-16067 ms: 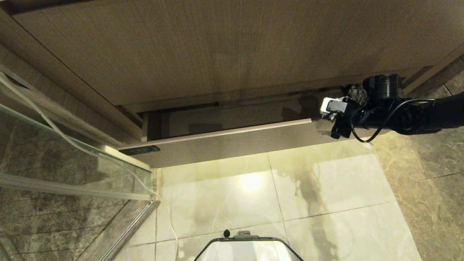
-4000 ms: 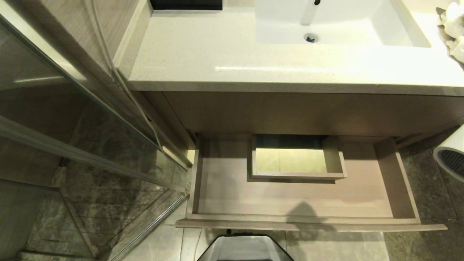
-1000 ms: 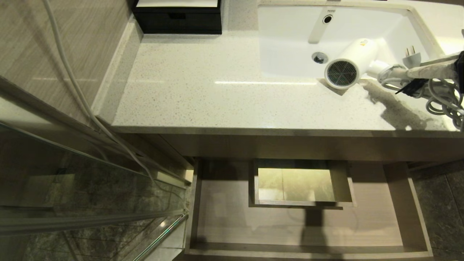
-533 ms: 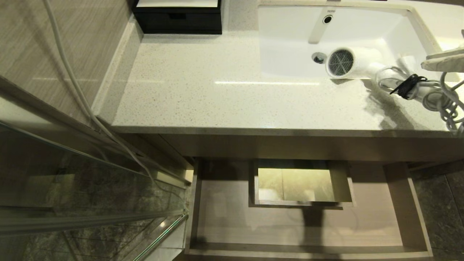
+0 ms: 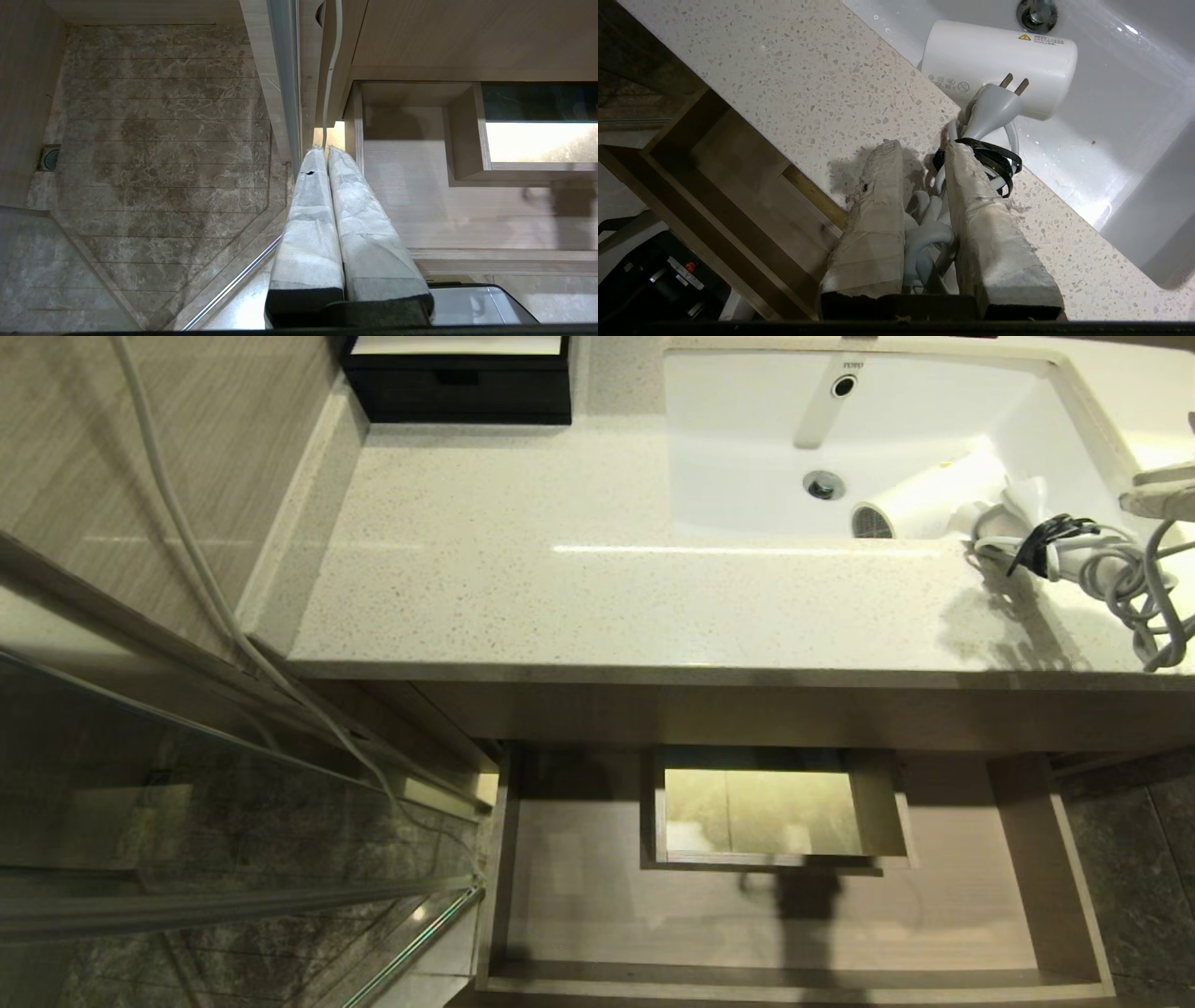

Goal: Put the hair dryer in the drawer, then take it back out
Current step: Place it on the countertop

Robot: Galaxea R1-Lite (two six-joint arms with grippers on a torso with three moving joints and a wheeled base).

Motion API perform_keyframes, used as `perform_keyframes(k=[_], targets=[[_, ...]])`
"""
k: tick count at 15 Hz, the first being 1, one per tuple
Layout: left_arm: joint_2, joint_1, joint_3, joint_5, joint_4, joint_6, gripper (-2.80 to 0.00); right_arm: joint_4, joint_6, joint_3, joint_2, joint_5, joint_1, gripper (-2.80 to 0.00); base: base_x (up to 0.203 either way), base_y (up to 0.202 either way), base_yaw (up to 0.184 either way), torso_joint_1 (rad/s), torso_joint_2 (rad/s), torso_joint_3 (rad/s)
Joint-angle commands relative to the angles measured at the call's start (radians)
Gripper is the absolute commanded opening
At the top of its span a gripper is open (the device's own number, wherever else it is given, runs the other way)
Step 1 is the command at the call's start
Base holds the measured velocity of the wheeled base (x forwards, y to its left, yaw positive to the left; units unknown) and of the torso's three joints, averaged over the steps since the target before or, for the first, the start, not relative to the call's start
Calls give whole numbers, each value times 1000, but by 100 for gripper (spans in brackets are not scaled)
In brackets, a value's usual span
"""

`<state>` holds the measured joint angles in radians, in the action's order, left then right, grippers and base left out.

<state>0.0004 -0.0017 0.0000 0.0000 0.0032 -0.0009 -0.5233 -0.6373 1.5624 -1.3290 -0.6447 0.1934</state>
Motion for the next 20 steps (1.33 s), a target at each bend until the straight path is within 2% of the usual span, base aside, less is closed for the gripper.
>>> perform_keyframes(k=[1, 20], targets=[[0, 0, 2, 0, 0, -1, -280, 0, -4, 2, 16, -6, 0, -280, 0, 0, 0, 0, 0, 0], [0, 0, 1, 0, 0, -1, -280, -37, -43, -49, 276, -4, -8, -280, 0, 0, 0, 0, 0, 0]])
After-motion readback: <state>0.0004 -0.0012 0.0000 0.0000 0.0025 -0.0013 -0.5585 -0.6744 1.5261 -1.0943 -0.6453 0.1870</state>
